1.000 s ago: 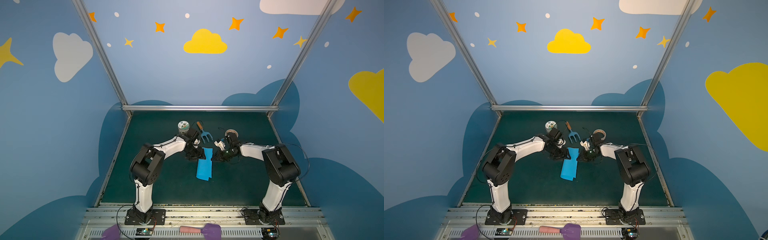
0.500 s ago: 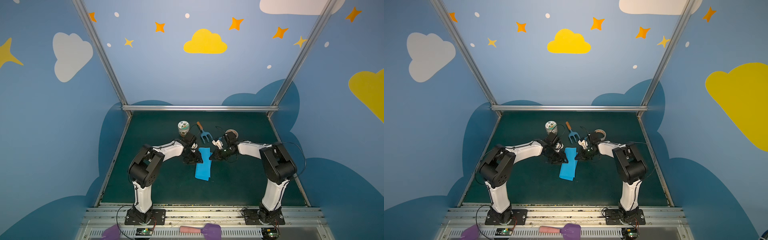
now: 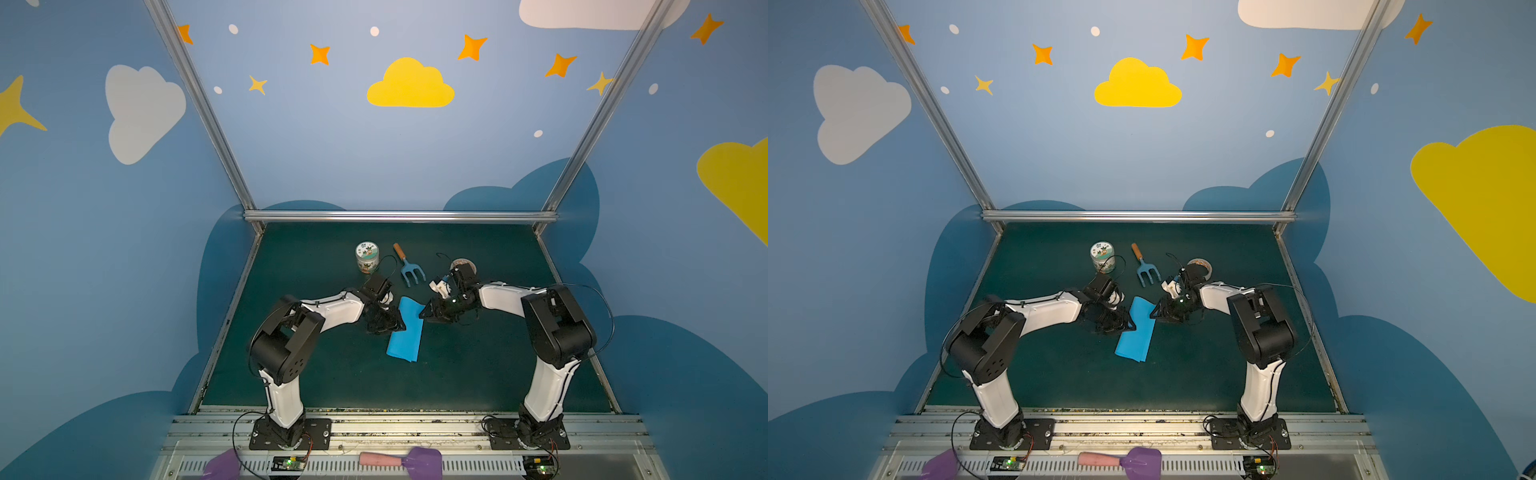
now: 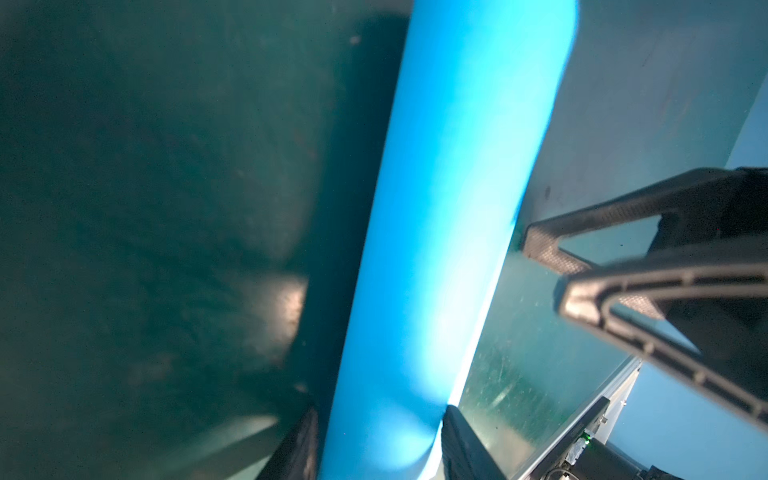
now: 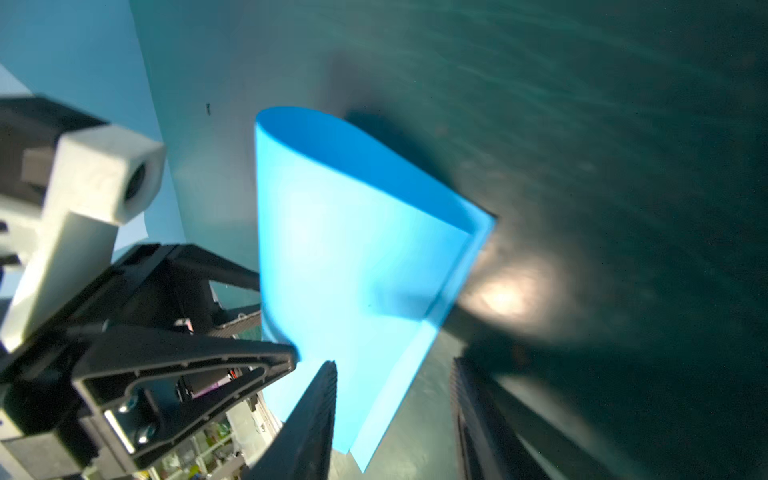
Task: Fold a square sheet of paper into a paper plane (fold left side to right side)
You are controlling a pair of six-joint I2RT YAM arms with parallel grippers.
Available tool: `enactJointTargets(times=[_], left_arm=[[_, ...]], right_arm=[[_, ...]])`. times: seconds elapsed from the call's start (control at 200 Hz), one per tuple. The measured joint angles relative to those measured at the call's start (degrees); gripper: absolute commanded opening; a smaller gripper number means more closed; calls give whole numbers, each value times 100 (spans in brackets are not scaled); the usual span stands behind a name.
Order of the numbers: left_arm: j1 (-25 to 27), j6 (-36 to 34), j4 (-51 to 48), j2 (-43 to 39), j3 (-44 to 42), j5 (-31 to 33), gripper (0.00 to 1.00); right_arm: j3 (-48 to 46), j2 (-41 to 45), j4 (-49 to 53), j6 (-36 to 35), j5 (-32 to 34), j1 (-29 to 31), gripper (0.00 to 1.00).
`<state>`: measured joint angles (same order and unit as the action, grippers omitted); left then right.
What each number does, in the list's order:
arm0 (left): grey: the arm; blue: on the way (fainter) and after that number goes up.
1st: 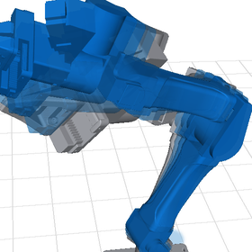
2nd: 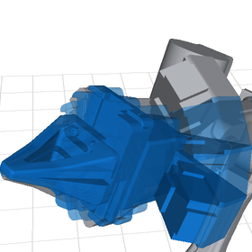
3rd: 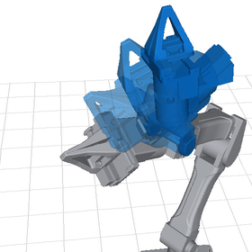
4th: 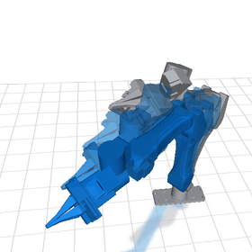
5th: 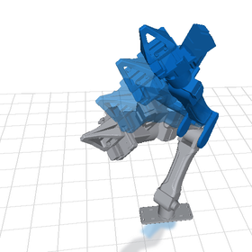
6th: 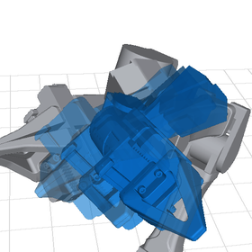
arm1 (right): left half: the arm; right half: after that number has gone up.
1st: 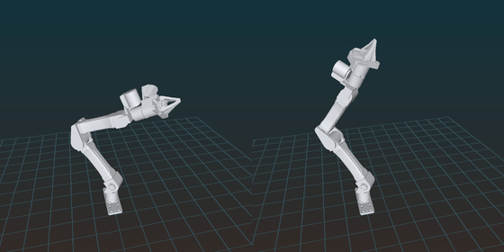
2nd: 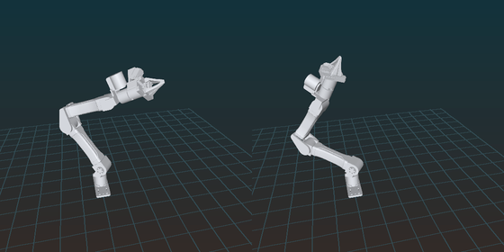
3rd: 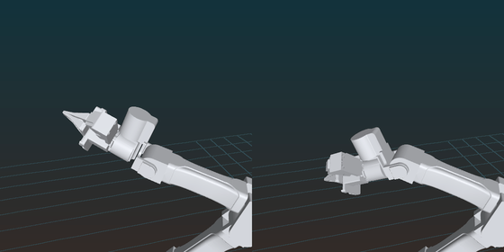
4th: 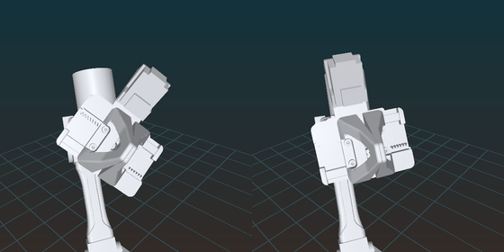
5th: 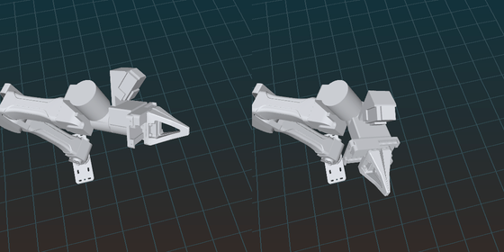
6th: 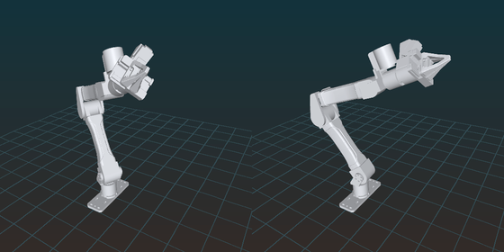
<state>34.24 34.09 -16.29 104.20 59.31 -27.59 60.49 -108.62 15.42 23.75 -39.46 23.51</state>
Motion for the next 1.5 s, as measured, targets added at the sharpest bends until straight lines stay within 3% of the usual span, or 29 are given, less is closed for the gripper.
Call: enactJointTargets(times=[0.14, 0.255, 0.39, 0.506, 0.651, 0.886, 1.111, 1.502], left_arm=[[153, 267, 26, -81, -92, 92, 49], [251, 560, 151, -168, -223, 166, 49], [284, 841, 249, -205, -282, 289, 49], [304, 979, 240, -216, -275, 402, 49], [319, 1056, 188, -219, -219, 614, 50], [317, 1115, 37, -186, -90, 887, 50], [319, 1110, -9, -166, -50, 929, 51], [546, 1049, -61, -164, -28, 938, 50]], right_arm=[[7, -11, 28, 122, 63, -87, 9], [37, -81, 105, 157, 94, -79, 0], [122, -256, 201, 160, 81, -68, 0], [177, -280, 240, 168, 92, -63, 16], [181, -223, 254, 173, 101, -50, 20], [-44, 83, 238, 216, 225, -42, 17], [-389, 291, 17, 409, 280, -35, 0], [-651, 286, -459, 627, 199, 2, 0]])
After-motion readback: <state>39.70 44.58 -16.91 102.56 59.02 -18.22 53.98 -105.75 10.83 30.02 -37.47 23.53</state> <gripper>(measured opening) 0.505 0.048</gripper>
